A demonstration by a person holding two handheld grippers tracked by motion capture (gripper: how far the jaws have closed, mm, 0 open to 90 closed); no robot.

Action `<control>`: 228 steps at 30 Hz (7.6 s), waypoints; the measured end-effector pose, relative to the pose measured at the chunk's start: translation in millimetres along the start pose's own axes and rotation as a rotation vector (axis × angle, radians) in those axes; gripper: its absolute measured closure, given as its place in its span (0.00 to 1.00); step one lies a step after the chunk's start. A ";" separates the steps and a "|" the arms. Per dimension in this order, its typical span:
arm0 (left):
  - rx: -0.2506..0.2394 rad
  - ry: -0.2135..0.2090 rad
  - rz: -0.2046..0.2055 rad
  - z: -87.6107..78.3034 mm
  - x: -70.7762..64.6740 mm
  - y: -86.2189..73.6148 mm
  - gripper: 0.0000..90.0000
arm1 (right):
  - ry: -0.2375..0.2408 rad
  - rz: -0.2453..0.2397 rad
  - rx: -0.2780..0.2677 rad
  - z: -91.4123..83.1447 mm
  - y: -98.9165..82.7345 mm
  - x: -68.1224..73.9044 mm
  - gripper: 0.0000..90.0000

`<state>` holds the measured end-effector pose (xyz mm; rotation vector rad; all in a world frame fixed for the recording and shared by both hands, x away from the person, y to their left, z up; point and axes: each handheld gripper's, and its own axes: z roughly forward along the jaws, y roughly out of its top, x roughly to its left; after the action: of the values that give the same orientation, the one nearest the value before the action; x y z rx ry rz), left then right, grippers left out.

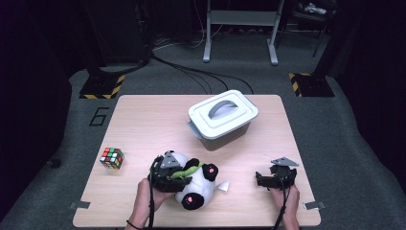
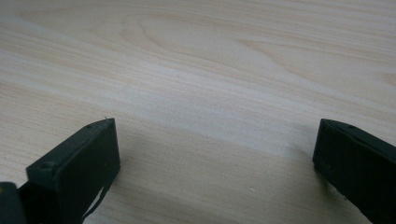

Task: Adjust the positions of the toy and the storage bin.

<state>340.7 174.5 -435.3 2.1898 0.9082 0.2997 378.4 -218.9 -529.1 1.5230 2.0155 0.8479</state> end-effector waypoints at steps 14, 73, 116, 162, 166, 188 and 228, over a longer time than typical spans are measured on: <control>-0.043 -0.105 0.075 -6.3 9.0 1.0 0.81 | 0.001 -0.001 0.000 0.0 0.1 -0.1 0.00; -0.087 -0.130 0.021 -19.6 131.7 -10.4 0.74 | -0.008 0.008 0.000 0.3 0.5 1.0 0.00; -0.051 -0.096 -0.009 -22.8 131.3 -13.9 0.80 | -0.009 0.018 -0.002 0.7 0.8 0.7 0.00; -0.064 0.247 -0.270 -64.4 120.0 -147.1 0.07 | 0.017 0.001 0.017 2.0 4.1 0.2 0.00; -0.050 0.271 -0.271 -48.6 118.0 -155.8 0.05 | 0.049 0.012 0.034 1.7 9.2 -4.4 0.00; -0.027 0.322 -0.238 -29.7 118.9 -155.9 0.00 | 0.165 -0.078 -0.003 -14.9 108.3 -10.7 0.00; -0.026 0.316 -0.239 -29.7 118.2 -155.8 0.00 | 0.136 -0.107 0.020 37.9 239.5 -18.6 0.42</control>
<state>331.9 346.9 -532.0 2.0165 1.3185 0.5474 570.2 -183.6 -383.7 1.3872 2.1871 0.9121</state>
